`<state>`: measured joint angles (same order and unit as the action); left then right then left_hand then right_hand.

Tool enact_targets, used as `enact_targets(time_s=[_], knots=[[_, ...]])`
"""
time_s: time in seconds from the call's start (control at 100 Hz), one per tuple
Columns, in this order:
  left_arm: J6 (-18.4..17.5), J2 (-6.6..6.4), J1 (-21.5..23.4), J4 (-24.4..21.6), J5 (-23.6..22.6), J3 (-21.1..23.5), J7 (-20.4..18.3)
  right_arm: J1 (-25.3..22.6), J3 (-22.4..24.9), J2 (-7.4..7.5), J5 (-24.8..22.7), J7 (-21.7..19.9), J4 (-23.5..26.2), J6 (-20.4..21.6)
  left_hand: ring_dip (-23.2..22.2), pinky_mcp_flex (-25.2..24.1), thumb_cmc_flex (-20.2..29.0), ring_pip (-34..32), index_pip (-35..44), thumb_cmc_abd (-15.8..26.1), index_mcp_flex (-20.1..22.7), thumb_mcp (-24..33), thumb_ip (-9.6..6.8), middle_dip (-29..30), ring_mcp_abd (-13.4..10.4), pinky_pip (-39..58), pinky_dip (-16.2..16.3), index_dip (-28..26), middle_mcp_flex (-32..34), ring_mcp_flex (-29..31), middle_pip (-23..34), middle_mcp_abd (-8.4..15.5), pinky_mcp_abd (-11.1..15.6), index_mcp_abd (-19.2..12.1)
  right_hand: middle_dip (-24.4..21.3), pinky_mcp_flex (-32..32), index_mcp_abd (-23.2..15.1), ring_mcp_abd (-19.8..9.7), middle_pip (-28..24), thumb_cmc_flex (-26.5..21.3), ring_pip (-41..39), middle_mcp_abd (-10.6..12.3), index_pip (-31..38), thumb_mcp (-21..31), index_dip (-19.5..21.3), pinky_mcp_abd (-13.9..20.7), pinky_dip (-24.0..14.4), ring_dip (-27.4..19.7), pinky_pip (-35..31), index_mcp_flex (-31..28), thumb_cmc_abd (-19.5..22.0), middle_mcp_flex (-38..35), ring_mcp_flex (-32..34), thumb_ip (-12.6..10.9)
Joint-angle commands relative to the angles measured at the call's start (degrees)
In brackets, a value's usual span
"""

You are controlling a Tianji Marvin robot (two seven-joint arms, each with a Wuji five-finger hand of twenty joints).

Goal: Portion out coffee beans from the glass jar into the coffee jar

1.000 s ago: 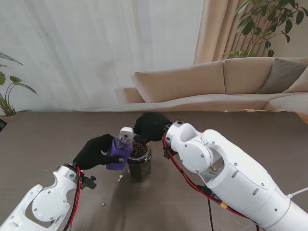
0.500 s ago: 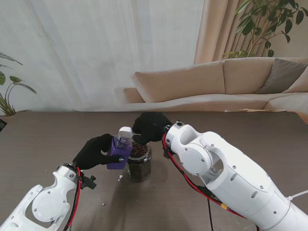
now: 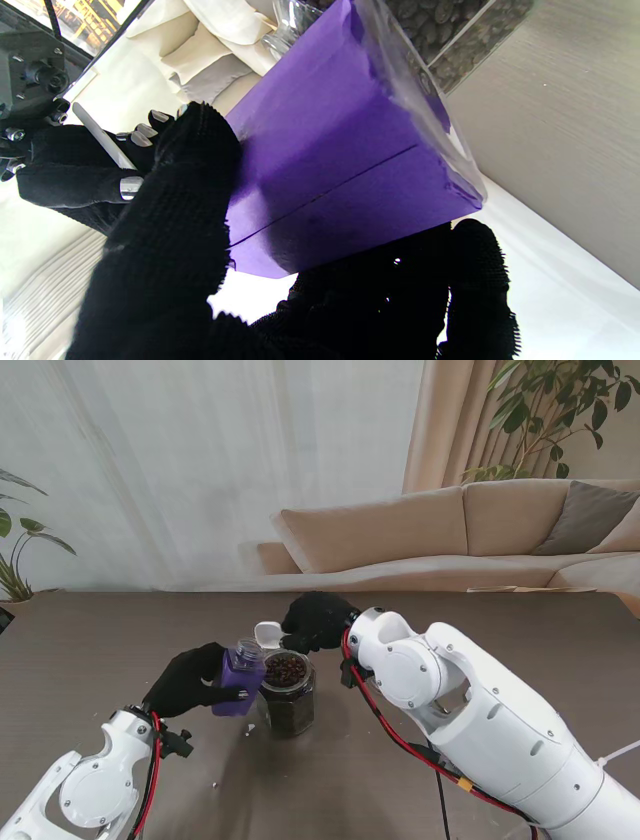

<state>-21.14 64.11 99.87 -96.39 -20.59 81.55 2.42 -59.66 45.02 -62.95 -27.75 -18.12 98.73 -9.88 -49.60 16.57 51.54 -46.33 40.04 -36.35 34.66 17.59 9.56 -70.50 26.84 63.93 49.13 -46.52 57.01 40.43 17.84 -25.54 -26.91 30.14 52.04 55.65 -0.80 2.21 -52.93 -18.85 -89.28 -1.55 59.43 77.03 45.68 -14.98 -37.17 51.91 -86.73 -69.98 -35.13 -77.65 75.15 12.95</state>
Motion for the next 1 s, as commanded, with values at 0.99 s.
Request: enact_targets(time_s=[0.99], knots=[[-1.10,0.38,1.78,-1.19,-0.79,1.93,0.23,8.73,-12.54,-2.53,-3.21,2.43,-14.90,-5.67,-0.68,-1.79,11.16,0.42,22.49,7.36,5.14,19.72,-3.87,-1.40,2.20,2.57,1.20,-3.71,4.57,1.04,4.02,4.18,3.35,-2.38,-0.07,8.11,7.27,-5.70,-5.69,-0.03,-4.72,-6.22,1.92,2.63,0.31,-2.19,-2.40,1.12,-4.95,-4.27,-0.58,-5.23,0.29,-2.22]])
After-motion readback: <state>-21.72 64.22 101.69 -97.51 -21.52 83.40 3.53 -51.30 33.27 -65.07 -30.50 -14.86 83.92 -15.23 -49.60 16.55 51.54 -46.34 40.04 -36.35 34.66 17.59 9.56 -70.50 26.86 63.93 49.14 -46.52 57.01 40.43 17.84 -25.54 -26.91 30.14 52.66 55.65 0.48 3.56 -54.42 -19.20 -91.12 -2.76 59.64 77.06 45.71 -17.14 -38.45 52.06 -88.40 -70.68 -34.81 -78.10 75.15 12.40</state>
